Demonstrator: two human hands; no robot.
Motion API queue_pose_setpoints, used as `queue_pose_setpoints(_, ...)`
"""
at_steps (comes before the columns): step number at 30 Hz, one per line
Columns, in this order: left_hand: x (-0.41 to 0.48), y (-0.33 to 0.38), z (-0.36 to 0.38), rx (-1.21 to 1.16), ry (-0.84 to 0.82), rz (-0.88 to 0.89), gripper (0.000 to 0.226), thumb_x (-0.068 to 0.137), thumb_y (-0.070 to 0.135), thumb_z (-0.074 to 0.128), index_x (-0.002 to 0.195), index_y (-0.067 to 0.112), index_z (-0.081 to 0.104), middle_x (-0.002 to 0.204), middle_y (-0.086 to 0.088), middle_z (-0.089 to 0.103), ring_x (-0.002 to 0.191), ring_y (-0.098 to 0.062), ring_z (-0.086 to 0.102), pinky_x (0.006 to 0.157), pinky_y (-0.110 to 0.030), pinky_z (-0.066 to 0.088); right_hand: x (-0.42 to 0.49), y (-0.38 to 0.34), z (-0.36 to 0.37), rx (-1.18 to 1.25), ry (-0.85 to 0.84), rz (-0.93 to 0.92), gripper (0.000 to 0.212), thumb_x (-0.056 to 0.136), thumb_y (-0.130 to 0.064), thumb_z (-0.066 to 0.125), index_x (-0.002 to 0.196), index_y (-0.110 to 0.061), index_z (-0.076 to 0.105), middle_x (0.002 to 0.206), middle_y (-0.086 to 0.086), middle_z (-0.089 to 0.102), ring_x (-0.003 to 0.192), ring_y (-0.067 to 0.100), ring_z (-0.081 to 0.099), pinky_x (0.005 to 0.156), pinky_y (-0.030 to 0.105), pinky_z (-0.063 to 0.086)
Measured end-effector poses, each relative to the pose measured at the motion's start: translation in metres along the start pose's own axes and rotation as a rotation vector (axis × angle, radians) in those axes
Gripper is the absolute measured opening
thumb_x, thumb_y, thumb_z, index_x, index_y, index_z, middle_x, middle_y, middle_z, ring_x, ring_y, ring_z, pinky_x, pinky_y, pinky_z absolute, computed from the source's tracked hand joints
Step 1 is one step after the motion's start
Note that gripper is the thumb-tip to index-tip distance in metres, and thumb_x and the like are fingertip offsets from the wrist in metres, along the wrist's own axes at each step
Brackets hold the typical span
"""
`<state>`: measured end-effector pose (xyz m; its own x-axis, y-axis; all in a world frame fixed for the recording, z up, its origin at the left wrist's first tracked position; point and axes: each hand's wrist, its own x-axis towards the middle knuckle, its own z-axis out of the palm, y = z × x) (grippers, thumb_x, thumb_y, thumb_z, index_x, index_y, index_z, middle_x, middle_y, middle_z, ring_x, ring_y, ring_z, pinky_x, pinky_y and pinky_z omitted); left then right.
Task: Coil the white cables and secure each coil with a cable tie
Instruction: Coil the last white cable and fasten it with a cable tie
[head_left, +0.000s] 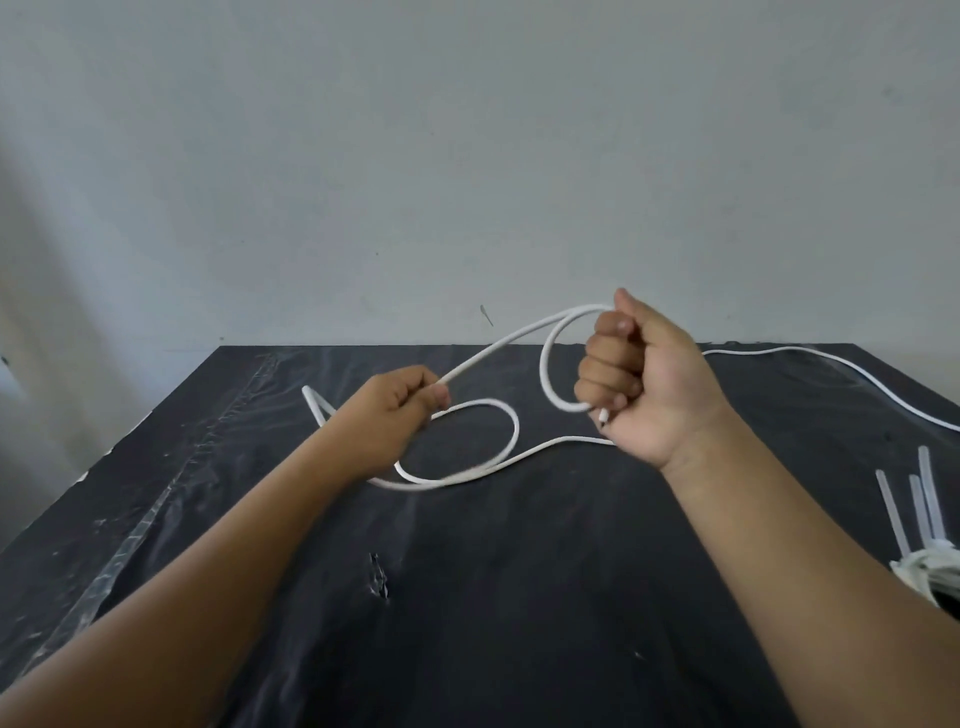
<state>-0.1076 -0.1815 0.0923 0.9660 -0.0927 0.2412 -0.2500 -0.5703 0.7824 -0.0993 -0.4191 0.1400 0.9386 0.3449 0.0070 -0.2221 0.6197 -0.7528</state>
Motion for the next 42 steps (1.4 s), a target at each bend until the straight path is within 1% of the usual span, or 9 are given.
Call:
queue_pose_setpoints(9, 0.009, -0.017, 0.001, 0.411, 0.057, -0.023, 0.018, 0.099, 0.026, 0.040, 0.088, 0.018, 0.052, 0.086, -0.004, 0.068, 0.079, -0.025, 0.061, 0.073, -0.036, 0.047, 0.010, -0.012, 0.026, 0.000, -0.005, -0.121, 0.043, 0.097, -0.036, 0.041, 0.056, -0.022, 0.040, 0.041, -0.008, 0.018, 0.034, 0.009, 0.016, 0.036, 0.022, 0.014)
queue_pose_setpoints(13, 0.008, -0.005, 0.012, 0.291, -0.060, -0.030, 0.039, 0.092, 0.014, 0.045, 0.128, 0.028, 0.038, 0.098, 0.008, 0.067, 0.089, -0.018, 0.061, 0.088, -0.034, 0.046, 0.010, 0.008, 0.031, -0.008, -0.088, -0.007, 0.044, 0.097, -0.037, 0.041, 0.056, -0.022, 0.043, 0.041, -0.008, 0.019, 0.032, 0.007, 0.017, 0.035, 0.021, 0.015)
queue_pose_setpoints(17, 0.001, 0.013, 0.022, -0.018, 0.048, 0.064, 0.046, 0.098, 0.024, 0.041, 0.137, 0.043, 0.025, 0.075, -0.011, 0.060, 0.061, -0.015, 0.053, 0.063, -0.029, 0.047, 0.011, 0.012, 0.033, 0.055, -0.090, 0.010, 0.045, 0.098, -0.037, 0.040, 0.056, -0.021, 0.043, 0.041, -0.008, 0.020, 0.032, 0.008, 0.018, 0.035, 0.021, 0.016)
queue_pose_setpoints(23, -0.010, 0.010, 0.030, 0.160, -0.052, 0.171, 0.055, 0.101, 0.030, 0.034, 0.131, 0.071, 0.013, 0.060, -0.006, 0.043, 0.051, -0.016, 0.041, 0.054, -0.032, 0.042, 0.017, -0.010, 0.039, 0.176, 0.029, -0.167, 0.043, 0.101, -0.036, 0.037, 0.060, -0.020, 0.042, 0.044, -0.007, 0.019, 0.034, 0.010, 0.016, 0.034, 0.022, 0.018)
queue_pose_setpoints(26, -0.013, 0.014, 0.033, 0.227, -0.059, 0.208, 0.055, 0.102, 0.028, 0.033, 0.138, 0.063, 0.013, 0.069, -0.004, 0.051, 0.057, -0.014, 0.047, 0.060, -0.025, 0.041, 0.024, -0.022, 0.041, 0.194, 0.104, -0.251, 0.043, 0.101, -0.035, 0.037, 0.062, -0.019, 0.043, 0.045, -0.007, 0.021, 0.036, 0.011, 0.017, 0.036, 0.021, 0.020)
queue_pose_setpoints(30, -0.012, 0.023, 0.028, 0.347, -0.016, 0.336, 0.051, 0.099, 0.014, 0.039, 0.144, 0.037, 0.033, 0.097, 0.000, 0.063, 0.091, -0.019, 0.057, 0.083, -0.025, 0.042, 0.032, -0.020, 0.039, 0.094, 0.145, -0.328, 0.034, 0.099, -0.024, 0.039, 0.067, -0.016, 0.047, 0.049, -0.004, 0.029, 0.041, 0.012, 0.023, 0.044, 0.024, 0.027)
queue_pose_setpoints(33, -0.014, 0.037, 0.020, 0.406, 0.022, 0.441, 0.041, 0.098, 0.015, 0.044, 0.137, 0.027, 0.050, 0.115, 0.002, 0.067, 0.106, -0.017, 0.059, 0.090, -0.026, 0.044, 0.038, -0.009, 0.038, -0.082, 0.109, -0.347, 0.023, 0.096, -0.013, 0.037, 0.076, -0.014, 0.049, 0.052, -0.003, 0.034, 0.044, 0.013, 0.029, 0.050, 0.026, 0.033)
queue_pose_setpoints(37, -0.015, 0.052, 0.014, 0.502, 0.048, 0.572, 0.034, 0.092, 0.013, 0.050, 0.122, 0.022, 0.064, 0.084, 0.003, 0.059, 0.078, -0.013, 0.051, 0.071, -0.020, 0.033, 0.040, 0.008, 0.036, -0.610, 0.124, -0.409, 0.021, 0.098, -0.013, 0.034, 0.083, -0.014, 0.049, 0.052, -0.006, 0.041, 0.044, 0.011, 0.037, 0.054, 0.030, 0.039)
queue_pose_setpoints(42, -0.015, 0.063, -0.004, 0.612, 0.074, 0.663, 0.023, 0.087, 0.016, 0.053, 0.103, 0.021, 0.069, 0.077, 0.002, 0.058, 0.072, -0.015, 0.049, 0.070, -0.024, 0.036, 0.022, 0.022, 0.031, -1.211, 0.001, -0.216, 0.020, 0.098, -0.020, 0.036, 0.087, -0.013, 0.051, 0.061, -0.002, 0.049, 0.054, 0.013, 0.046, 0.054, 0.025, 0.042)
